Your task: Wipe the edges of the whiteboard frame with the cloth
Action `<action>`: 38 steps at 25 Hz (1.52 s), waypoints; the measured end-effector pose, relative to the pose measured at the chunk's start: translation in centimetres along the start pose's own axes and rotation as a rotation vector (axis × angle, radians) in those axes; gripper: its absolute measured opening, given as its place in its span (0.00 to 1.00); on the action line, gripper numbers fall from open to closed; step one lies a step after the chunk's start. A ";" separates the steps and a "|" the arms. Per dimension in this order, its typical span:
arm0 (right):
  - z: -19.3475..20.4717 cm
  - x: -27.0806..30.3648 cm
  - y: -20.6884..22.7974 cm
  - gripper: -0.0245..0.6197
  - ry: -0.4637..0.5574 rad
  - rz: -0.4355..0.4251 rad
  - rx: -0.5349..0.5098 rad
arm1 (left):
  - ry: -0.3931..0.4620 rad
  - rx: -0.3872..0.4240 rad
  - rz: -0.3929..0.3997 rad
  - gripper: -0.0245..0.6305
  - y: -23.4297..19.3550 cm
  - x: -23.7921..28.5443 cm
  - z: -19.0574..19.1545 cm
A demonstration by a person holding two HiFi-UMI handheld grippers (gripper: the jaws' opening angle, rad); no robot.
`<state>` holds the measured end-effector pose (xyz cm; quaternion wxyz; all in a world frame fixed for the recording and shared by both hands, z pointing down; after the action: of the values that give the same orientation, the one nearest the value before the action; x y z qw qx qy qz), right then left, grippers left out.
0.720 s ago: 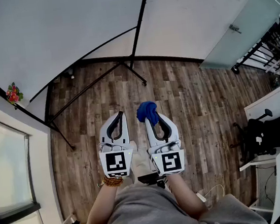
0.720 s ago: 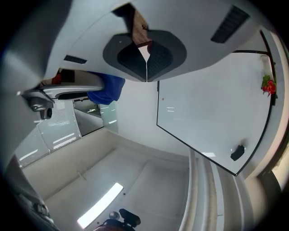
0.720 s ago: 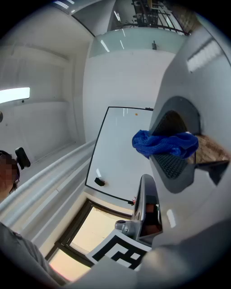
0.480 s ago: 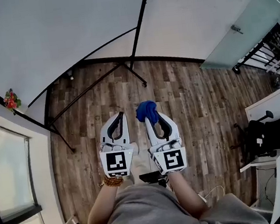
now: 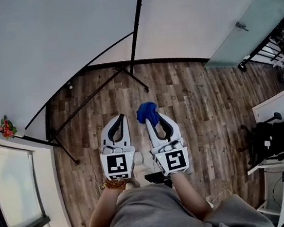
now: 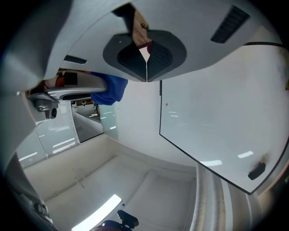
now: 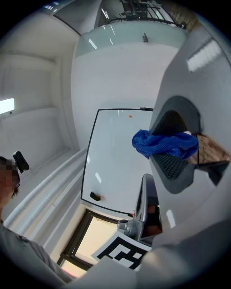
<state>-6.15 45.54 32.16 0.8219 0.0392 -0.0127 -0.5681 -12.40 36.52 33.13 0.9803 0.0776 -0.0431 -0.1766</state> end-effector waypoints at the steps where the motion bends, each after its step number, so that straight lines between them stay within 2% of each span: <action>1: 0.0 0.7 0.9 0.23 0.002 0.002 0.009 | -0.005 0.008 0.005 0.06 0.1 1.1 -0.1; 8: 0.5 5.0 7.4 0.23 -0.004 0.024 0.043 | -0.044 0.070 0.035 0.06 1.3 7.6 -0.3; 14: 1.9 7.6 11.9 0.23 -0.020 0.007 0.094 | -0.059 0.078 0.033 0.06 2.3 12.3 0.0; 21: 2.6 11.6 14.5 0.23 -0.056 -0.040 0.123 | -0.096 0.035 0.007 0.06 0.9 16.0 1.2; 26: 4.1 14.6 17.1 0.23 -0.084 -0.019 0.158 | -0.112 0.007 0.003 0.06 -0.4 19.6 3.4; 31: 5.2 18.8 21.4 0.23 -0.105 0.025 0.150 | -0.108 -0.018 0.043 0.06 -1.2 25.8 5.0; 38: 2.9 28.0 27.2 0.23 -0.080 0.017 0.187 | -0.067 -0.014 0.094 0.06 -3.7 36.7 3.2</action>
<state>28.94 28.81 36.58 0.8184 0.0930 -0.0987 -0.5584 20.30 19.69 37.78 0.9860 0.0626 -0.0782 -0.1330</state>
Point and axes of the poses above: the fingertips, and each gripper's own axes: x forward along the fingers, y to its right, z out of its underside, the point moved 2 cm from there along -x, backward along the fingers, and after that the axes turned 9 degrees about x, right-handed, at the moved point
